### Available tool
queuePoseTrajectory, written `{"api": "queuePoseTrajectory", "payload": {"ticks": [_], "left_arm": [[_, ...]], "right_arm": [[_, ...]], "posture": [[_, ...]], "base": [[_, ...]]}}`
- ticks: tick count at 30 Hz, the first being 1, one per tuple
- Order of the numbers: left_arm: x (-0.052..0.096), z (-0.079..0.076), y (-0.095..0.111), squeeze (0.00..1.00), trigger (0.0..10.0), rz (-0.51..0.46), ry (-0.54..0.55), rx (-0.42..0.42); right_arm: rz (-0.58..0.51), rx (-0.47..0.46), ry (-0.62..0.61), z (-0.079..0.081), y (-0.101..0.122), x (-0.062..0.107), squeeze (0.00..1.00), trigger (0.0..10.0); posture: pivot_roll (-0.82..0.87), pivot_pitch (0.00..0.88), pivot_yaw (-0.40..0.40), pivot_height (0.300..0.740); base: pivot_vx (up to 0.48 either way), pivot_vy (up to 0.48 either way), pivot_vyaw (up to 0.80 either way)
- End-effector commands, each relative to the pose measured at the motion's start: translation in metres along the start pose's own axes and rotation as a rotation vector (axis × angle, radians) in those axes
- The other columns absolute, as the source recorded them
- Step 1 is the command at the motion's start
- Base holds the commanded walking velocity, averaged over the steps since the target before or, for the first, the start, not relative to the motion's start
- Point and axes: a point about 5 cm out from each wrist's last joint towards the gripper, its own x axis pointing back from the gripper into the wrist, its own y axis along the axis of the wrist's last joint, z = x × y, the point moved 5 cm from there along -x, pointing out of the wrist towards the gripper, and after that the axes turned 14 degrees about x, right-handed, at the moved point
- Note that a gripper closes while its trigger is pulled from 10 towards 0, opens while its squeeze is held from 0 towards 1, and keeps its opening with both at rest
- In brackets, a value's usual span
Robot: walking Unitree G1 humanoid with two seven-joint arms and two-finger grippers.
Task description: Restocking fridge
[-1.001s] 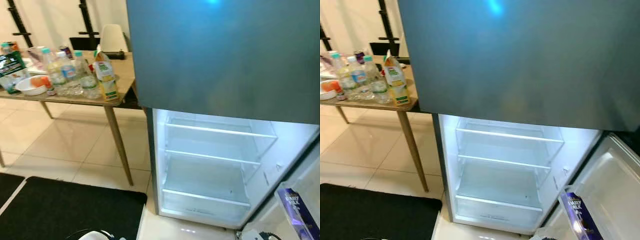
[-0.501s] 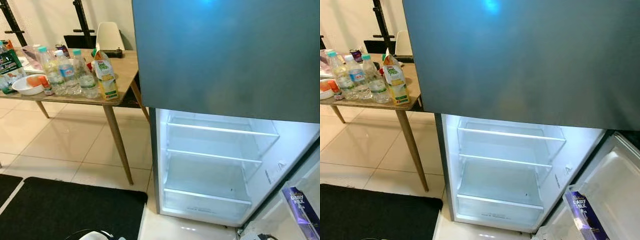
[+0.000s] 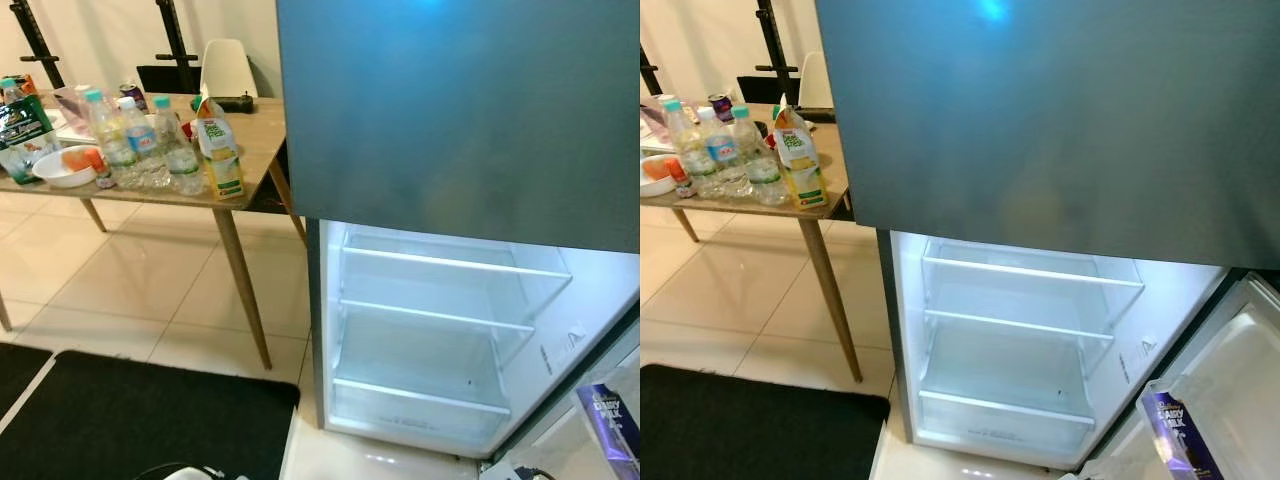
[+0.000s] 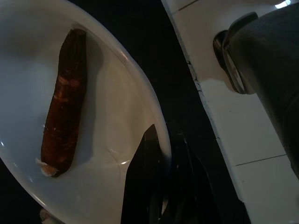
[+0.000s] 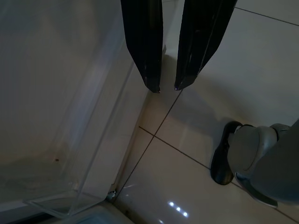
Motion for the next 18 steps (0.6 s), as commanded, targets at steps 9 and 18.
{"api": "queuePoseTrajectory", "payload": {"ticks": [9,18], "left_arm": [[-0.0005,-0.0055,0.0038,0.0,10.0,-0.011,-0.018,0.014],[-0.0007,-0.0058,0.007,0.0,10.0,-0.024,-0.016,0.014]], "right_arm": [[-0.006,-0.017,0.001,-0.0001,0.0036,-0.0006,0.0,10.0],[-0.009,-0.021,0.002,0.0,0.0043,-0.0007,0.0,10.0]], "posture": [[-0.07,0.0,-0.012,0.74],[-0.07,0.0,-0.014,0.74]], "base": [[0.3,0.0,0.0],[0.168,0.0,0.0]]}}
